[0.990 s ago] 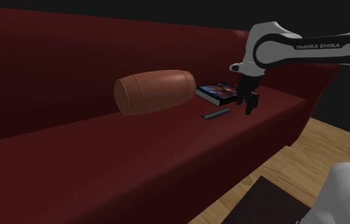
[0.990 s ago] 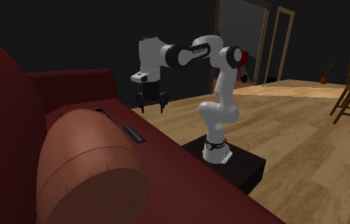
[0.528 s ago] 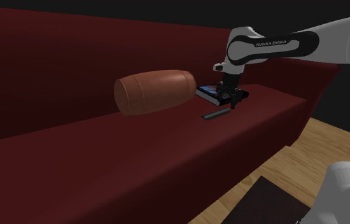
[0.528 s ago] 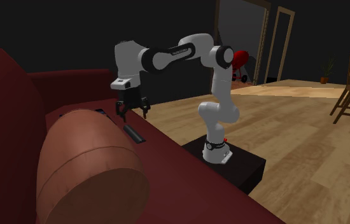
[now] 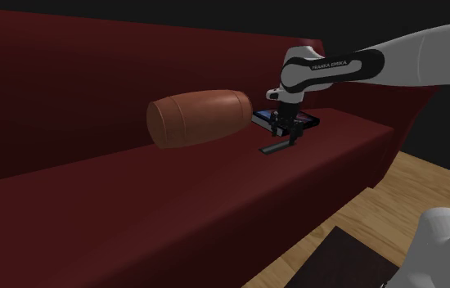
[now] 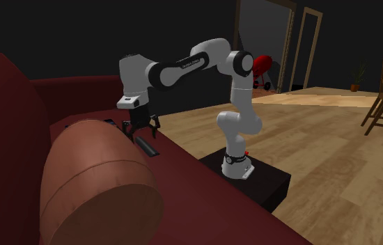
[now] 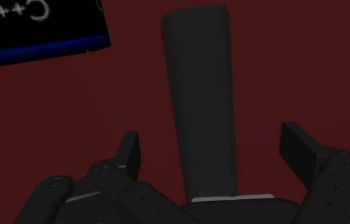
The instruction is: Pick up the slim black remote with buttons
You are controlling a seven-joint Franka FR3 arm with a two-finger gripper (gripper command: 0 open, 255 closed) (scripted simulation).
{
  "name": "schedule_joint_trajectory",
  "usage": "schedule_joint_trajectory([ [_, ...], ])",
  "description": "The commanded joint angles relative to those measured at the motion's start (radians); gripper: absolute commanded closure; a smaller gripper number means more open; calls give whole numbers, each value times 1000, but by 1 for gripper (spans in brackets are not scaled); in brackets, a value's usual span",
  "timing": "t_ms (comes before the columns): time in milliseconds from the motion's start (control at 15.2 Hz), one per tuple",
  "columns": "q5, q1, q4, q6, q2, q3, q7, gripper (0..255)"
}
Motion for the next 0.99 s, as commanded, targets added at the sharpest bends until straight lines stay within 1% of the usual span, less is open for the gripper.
schedule_joint_trajectory([
  [0,1,0,-32,33,2,0,-1,0],
  [132,1,0,-32,33,2,0,-1,0],
  [198,0,0,-32,33,1,0,-1,255],
  [792,1,0,-32,33,2,0,-1,255],
  [924,-1,0,-10,7,-3,0,1,255],
])
